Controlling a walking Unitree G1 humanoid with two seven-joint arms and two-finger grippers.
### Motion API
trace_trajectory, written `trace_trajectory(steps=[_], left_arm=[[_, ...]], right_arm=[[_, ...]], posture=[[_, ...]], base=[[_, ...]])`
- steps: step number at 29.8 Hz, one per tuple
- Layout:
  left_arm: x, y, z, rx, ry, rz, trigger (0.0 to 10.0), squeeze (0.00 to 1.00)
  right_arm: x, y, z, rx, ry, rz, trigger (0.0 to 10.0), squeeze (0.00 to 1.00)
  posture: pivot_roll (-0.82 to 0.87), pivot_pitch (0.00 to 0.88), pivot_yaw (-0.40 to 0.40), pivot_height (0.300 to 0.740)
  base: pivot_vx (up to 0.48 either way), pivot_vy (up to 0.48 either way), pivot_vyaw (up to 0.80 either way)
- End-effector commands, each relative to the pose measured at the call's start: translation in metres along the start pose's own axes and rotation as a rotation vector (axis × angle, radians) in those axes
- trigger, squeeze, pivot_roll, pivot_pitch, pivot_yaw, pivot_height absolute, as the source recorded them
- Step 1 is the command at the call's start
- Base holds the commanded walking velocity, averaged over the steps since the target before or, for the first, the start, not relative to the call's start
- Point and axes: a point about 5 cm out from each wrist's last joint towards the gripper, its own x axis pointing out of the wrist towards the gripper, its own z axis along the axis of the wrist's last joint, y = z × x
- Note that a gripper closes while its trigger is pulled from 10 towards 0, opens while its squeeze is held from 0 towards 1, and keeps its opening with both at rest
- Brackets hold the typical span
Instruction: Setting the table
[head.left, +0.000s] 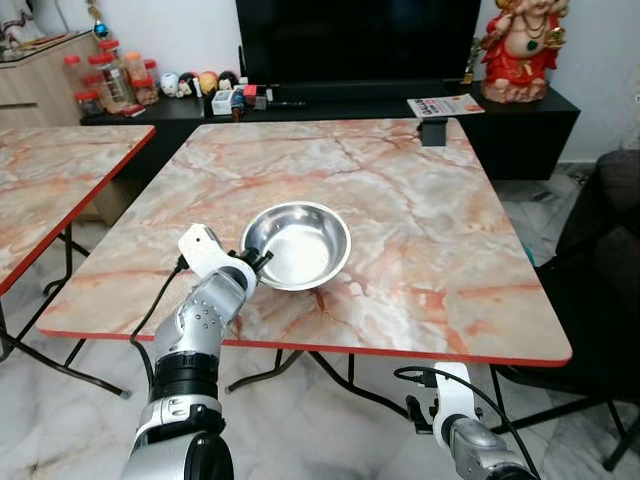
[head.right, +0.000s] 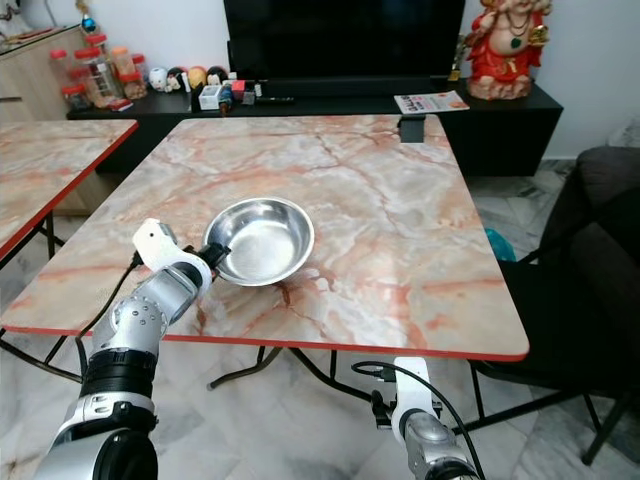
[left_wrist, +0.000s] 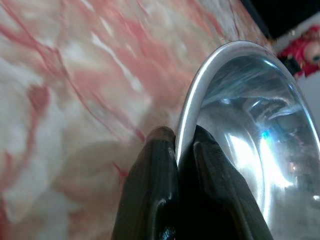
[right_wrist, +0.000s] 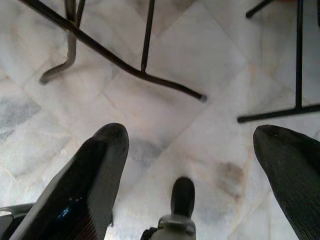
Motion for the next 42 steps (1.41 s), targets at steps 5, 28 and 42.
trace_trajectory(steps=[5,28,42], left_arm=[[0.004,-0.005,0.014,0.045,-0.074,0.085,10.0,0.00],[0.008,-0.012,0.034,0.076,-0.173,0.072,10.0,0.00],[0.010,-0.013,0.032,0.044,-0.151,0.048,10.0,0.00]], right_arm=[[0.000,0.004,-0.002,-0.008,0.009,0.011,10.0,0.00],[0.000,0.002,-0.002,-0.005,0.014,0.005,10.0,0.00],[0.000,0.002,0.001,-0.008,0.008,0.013,10.0,0.00]], posture=[[-0.08,0.000,0.082,0.740],[-0.08,0.000,0.075,0.740],[-0.08,0.000,0.070,0.740]], base=[[0.000,0.000,0.00],[0.000,0.000,-0.04],[0.000,0.000,-0.12]])
